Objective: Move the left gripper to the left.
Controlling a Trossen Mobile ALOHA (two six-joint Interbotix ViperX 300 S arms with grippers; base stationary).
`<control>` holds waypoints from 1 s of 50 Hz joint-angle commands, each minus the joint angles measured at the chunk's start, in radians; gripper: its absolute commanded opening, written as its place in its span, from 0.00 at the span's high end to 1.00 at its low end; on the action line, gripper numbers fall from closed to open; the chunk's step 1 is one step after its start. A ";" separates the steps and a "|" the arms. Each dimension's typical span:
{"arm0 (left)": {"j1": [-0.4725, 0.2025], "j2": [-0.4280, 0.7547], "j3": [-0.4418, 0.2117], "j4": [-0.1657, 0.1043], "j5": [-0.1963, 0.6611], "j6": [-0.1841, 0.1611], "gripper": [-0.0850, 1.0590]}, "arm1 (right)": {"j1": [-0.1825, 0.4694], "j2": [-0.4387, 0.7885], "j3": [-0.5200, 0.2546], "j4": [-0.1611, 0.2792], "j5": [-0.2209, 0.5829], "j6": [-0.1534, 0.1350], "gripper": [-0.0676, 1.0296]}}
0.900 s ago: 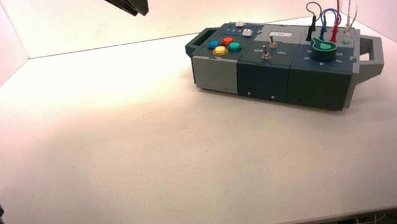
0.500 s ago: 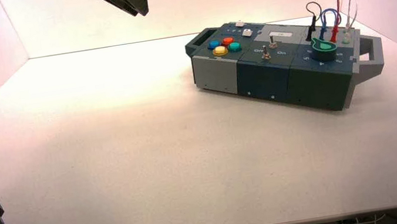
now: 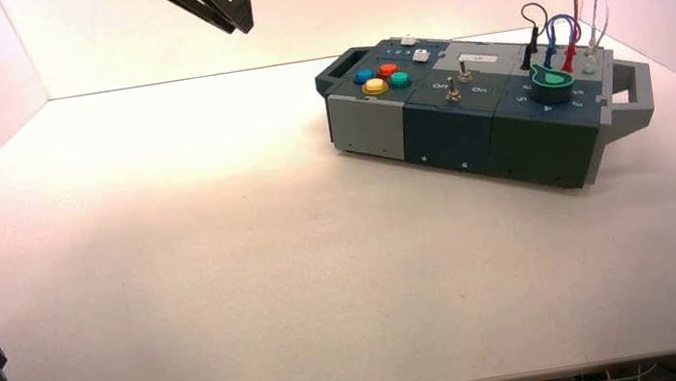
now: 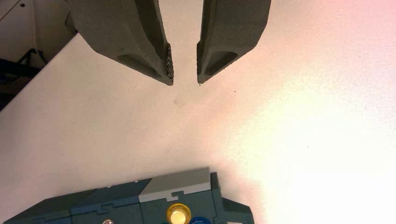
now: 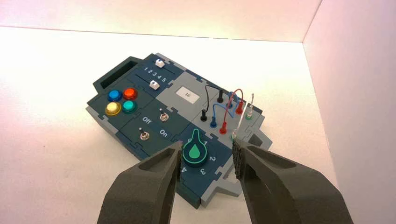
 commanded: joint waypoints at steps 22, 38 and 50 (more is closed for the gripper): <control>0.546 0.094 -0.064 0.023 -0.041 -0.003 0.67 | 0.044 0.009 -0.012 0.003 -0.009 0.000 0.43; 0.769 0.149 -0.140 -0.026 0.000 -0.026 0.67 | 0.058 0.012 -0.012 0.003 -0.009 -0.002 0.43; 0.758 0.147 -0.141 -0.026 0.000 -0.025 0.67 | 0.060 0.023 -0.014 0.003 -0.011 -0.002 0.43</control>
